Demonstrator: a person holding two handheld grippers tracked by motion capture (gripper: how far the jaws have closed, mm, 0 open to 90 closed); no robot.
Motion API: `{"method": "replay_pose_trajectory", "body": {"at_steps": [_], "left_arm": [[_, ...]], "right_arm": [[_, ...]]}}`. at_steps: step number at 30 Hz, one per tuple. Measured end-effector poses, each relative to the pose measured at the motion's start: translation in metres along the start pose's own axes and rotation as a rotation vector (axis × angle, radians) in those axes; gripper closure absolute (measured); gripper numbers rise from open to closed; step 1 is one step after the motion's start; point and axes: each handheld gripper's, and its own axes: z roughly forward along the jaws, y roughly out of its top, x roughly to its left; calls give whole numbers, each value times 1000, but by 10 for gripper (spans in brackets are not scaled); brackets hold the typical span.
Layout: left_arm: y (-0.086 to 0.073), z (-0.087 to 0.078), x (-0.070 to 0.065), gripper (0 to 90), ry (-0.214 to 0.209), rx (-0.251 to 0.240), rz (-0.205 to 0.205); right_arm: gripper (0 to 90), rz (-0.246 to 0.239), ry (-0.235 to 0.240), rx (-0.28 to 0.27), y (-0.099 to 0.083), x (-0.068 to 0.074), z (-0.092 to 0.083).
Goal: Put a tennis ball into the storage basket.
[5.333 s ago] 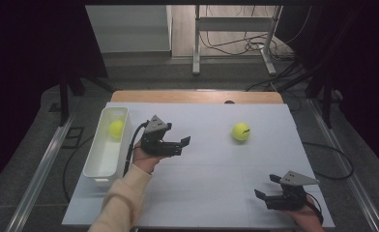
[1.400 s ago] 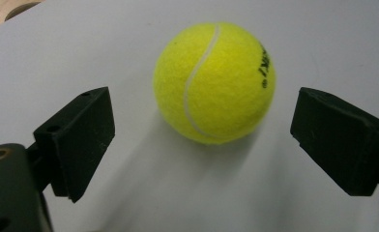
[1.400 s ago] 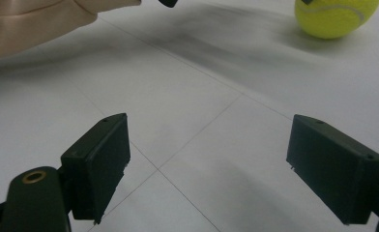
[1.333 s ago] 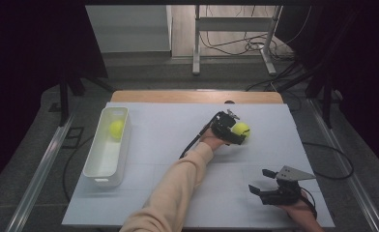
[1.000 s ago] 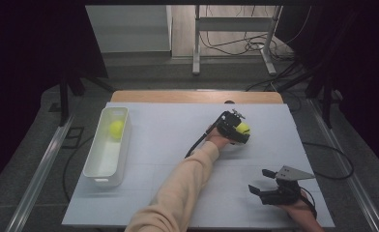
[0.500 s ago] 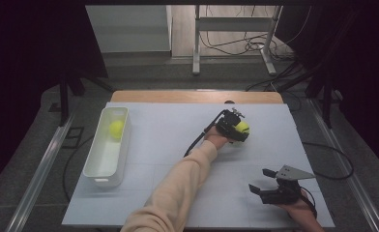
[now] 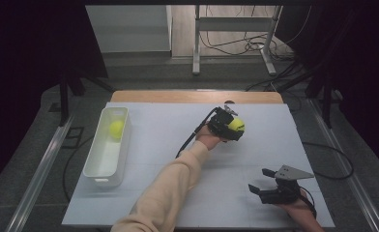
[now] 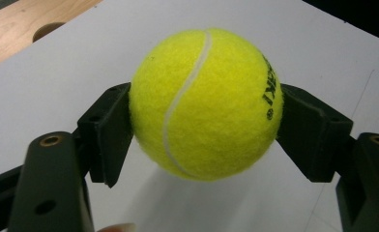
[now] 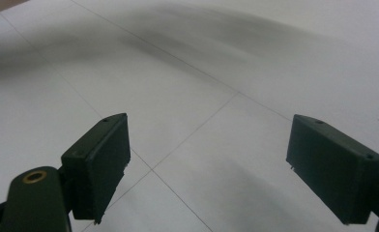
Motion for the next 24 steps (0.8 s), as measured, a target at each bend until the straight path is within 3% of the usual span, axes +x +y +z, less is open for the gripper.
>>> {"method": "replay_pose_trajectory", "body": {"at_steps": [8,20,24], "left_arm": [[-13,-17,5,263,-15,-22,-33],[-26,-40,5,263,6,-48,-22],[-30,-44,6,263,-5,-58,-33]], "right_arm": [[160,-5,-2,3,1,1,1],[160,-12,-4,8,1,1,2],[160,-7,-4,8,1,1,2]]}}
